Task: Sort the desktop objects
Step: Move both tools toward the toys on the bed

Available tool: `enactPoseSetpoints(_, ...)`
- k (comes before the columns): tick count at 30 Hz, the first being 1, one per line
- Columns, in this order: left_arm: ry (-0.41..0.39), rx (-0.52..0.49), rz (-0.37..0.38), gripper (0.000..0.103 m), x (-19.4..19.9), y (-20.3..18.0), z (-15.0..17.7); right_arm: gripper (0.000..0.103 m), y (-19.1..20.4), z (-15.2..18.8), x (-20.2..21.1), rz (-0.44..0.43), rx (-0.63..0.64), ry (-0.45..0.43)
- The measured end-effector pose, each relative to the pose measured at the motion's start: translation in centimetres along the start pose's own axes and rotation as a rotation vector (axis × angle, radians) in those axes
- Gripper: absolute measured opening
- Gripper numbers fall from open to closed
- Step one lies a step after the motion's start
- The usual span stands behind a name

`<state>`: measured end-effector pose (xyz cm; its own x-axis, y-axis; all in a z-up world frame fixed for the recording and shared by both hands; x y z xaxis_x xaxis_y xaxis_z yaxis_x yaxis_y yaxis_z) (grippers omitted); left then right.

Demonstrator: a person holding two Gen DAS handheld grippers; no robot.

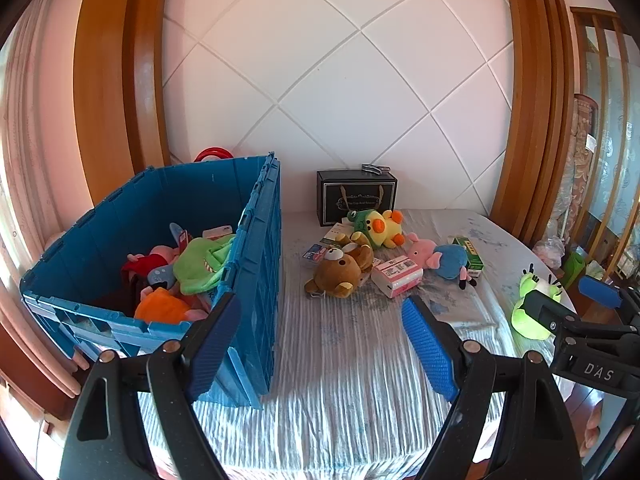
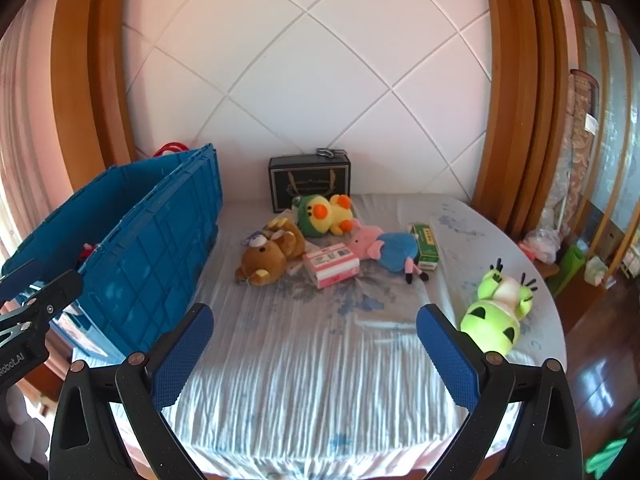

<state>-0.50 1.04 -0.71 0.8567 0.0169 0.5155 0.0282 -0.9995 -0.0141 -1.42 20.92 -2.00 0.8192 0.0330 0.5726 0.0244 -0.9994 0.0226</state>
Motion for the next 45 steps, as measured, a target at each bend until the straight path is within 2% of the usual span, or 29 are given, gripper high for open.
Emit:
enactPoseSetpoints(9,0.051,-0.003,0.011,0.083,-1.3,-2.3,1.5,0.103,-2.3,1.3,-0.8,0.003,-0.002,0.03)
enactPoseSetpoints(12,0.089,-0.031,0.001,0.083,-2.7,-3.2,1.7,0.103,-3.3,1.8,-2.1,-0.012,-0.045,0.05)
enactPoseSetpoints(17,0.132,-0.063,0.026,0.083,-6.1,-5.0,1.6,0.103,-5.1,2.4,-4.6,0.0,-0.084,0.087)
enactPoseSetpoints(24,0.248,-0.085,0.101,0.083,-15.4,-7.7,1.2,0.103,-8.9,2.0,-10.6,0.066,-0.117,0.151)
enactPoseSetpoints(30,0.416,-0.083,0.146,0.083,-26.0,-9.5,2.0,0.103,-11.8,1.4,-17.4,0.122,-0.167,0.267)
enactPoseSetpoints(35,0.576,-0.081,0.141,0.083,-33.6,-11.0,4.5,0.103,-13.6,2.0,-22.0,0.138,-0.2,0.343)
enactPoseSetpoints(40,0.702,-0.068,0.143,0.083,-40.2,-12.9,6.8,0.103,-15.5,1.6,-27.1,0.127,-0.212,0.408)
enactPoseSetpoints(42,0.732,-0.048,0.151,0.083,-41.9,-13.5,7.1,0.103,-16.2,1.0,-29.0,0.119,-0.194,0.424)
enactPoseSetpoints(45,0.737,-0.016,0.11,0.083,-44.4,-14.6,7.0,0.103,-17.1,-0.3,-32.7,0.085,-0.16,0.443)
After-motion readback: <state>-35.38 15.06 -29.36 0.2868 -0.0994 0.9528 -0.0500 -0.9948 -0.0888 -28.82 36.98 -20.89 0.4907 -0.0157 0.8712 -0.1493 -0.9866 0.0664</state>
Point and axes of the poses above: each gripper's, at about its wrist camera, not at the fingertips, and x roughly against the way its jaws point, y to its left, z to its underside, the point moved 2 cm from there along -x, roughly the way its jaws point
